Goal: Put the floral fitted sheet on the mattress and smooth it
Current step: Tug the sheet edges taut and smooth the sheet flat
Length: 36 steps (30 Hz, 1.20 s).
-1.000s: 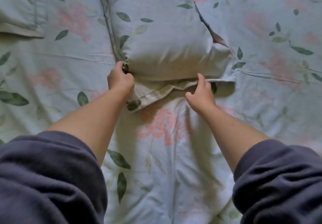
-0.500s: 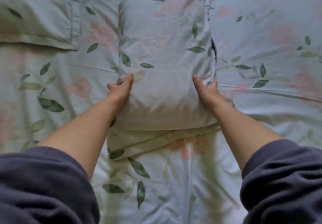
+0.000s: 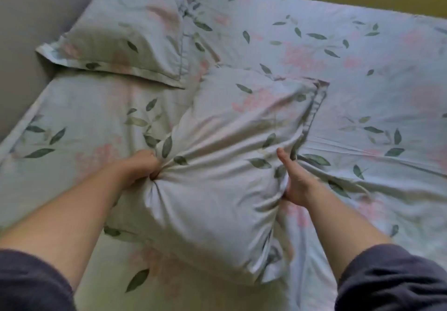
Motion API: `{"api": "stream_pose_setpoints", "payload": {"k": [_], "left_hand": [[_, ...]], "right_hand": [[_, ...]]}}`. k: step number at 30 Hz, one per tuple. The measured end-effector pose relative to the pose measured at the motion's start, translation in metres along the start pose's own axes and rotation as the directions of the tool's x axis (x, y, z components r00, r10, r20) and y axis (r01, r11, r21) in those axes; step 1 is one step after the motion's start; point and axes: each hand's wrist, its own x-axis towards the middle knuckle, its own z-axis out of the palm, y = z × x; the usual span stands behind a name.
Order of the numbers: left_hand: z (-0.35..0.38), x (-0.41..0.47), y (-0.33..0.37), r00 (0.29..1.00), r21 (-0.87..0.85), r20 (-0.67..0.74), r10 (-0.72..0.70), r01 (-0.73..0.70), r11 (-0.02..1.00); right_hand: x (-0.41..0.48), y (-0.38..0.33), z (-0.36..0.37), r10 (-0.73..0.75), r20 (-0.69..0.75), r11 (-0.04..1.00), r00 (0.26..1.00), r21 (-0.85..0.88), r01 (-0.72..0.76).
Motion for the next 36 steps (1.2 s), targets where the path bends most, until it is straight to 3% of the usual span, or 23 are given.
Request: {"api": "stream_pose_setpoints", "payload": {"k": [3, 5, 7, 11, 13, 15, 18, 20, 22, 27, 29, 31, 34, 36], "left_hand": [[-0.061, -0.022, -0.067, 0.98, 0.113, -0.196, -0.014, 0.037, 0.993], [-0.091, -0.026, -0.094, 0.943, 0.156, -0.333, 0.018, 0.036, 0.987], [-0.136, -0.037, -0.127, 0.882, 0.108, -0.471, 0.004, 0.053, 0.993], [-0.244, -0.072, -0.223, 0.752, -0.069, -0.644, -0.137, 0.121, 0.99], [-0.276, -0.075, -0.269, 0.735, -0.099, -0.633, -0.244, 0.235, 0.967], [-0.293, -0.069, -0.309, 0.782, 0.012, -0.566, -0.263, 0.327, 0.945], [-0.279, -0.041, -0.347, 0.895, 0.177, -0.416, -0.161, 0.254, 0.951], [-0.254, -0.018, -0.363, 0.943, 0.232, -0.301, -0.142, 0.217, 0.948], [-0.23, 0.0, -0.372, 0.955, 0.277, -0.242, -0.169, 0.235, 0.932], [-0.211, 0.023, -0.373, 0.936, 0.353, -0.278, -0.216, 0.309, 0.883], [-0.201, 0.019, -0.367, 0.93, 0.421, -0.329, -0.165, 0.301, 0.856], [-0.18, 0.008, -0.356, 0.938, 0.475, -0.342, -0.057, 0.225, 0.851], [-0.131, -0.011, -0.331, 0.953, 0.561, -0.292, 0.076, 0.106, 0.821], [-0.097, -0.021, -0.316, 0.956, 0.609, -0.259, 0.141, 0.048, 0.792]], "right_hand": [[-0.021, 0.038, 0.111, -0.048, -0.005, 0.986, 0.999, -0.162, 0.046], [-0.03, 0.055, 0.163, -0.157, -0.064, 0.976, 0.986, -0.165, 0.144], [-0.043, 0.06, 0.225, -0.261, -0.09, 0.961, 0.961, -0.122, 0.25], [-0.07, 0.065, 0.373, -0.386, 0.065, 0.909, 0.92, -0.144, 0.391], [-0.074, 0.073, 0.427, -0.337, 0.093, 0.902, 0.937, -0.251, 0.35], [-0.068, 0.088, 0.467, -0.222, 0.101, 0.905, 0.97, -0.348, 0.244], [-0.056, 0.123, 0.494, 0.033, 0.131, 0.871, 0.991, -0.49, 0.035], [-0.044, 0.155, 0.501, 0.115, 0.151, 0.809, 0.982, -0.588, -0.005], [-0.037, 0.182, 0.502, 0.134, 0.167, 0.776, 0.977, -0.631, 0.001], [-0.016, 0.203, 0.494, 0.089, 0.222, 0.777, 0.971, -0.626, 0.072], [-0.015, 0.202, 0.476, 0.011, 0.269, 0.686, 0.963, -0.703, 0.189], [-0.019, 0.2, 0.443, -0.055, 0.256, 0.484, 0.965, -0.839, 0.25], [-0.023, 0.209, 0.365, -0.044, 0.154, 0.118, 0.987, -0.98, 0.158], [-0.027, 0.218, 0.31, -0.036, 0.084, 0.001, 0.996, -0.996, 0.084]]}}
